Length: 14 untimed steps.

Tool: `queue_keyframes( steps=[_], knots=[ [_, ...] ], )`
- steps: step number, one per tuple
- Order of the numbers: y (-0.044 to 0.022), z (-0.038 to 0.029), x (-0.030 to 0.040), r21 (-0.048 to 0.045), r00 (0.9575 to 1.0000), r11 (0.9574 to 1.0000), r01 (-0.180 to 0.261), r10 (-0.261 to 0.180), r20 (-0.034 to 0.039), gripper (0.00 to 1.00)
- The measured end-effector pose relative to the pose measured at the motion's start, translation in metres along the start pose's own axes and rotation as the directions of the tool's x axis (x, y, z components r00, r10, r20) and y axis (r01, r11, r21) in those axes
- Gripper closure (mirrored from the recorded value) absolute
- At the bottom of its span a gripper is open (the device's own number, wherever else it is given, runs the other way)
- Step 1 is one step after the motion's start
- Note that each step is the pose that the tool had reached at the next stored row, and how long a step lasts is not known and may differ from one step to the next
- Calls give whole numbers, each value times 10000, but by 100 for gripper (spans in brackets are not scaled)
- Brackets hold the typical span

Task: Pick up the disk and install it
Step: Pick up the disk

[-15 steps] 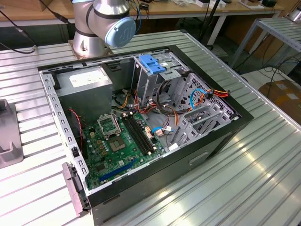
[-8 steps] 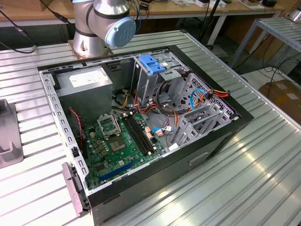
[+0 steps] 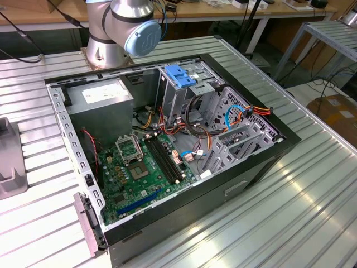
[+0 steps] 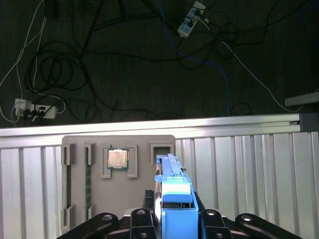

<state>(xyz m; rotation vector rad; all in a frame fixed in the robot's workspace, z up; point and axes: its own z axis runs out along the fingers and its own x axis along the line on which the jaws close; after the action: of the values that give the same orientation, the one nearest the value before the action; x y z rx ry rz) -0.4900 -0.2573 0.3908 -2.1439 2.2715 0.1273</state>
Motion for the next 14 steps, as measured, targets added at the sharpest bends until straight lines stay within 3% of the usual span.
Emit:
queue_keyframes(
  steps=[14],
  knots=[
    [2,-47,-3,0,10000,10000,0,0,0,63]
  ],
)
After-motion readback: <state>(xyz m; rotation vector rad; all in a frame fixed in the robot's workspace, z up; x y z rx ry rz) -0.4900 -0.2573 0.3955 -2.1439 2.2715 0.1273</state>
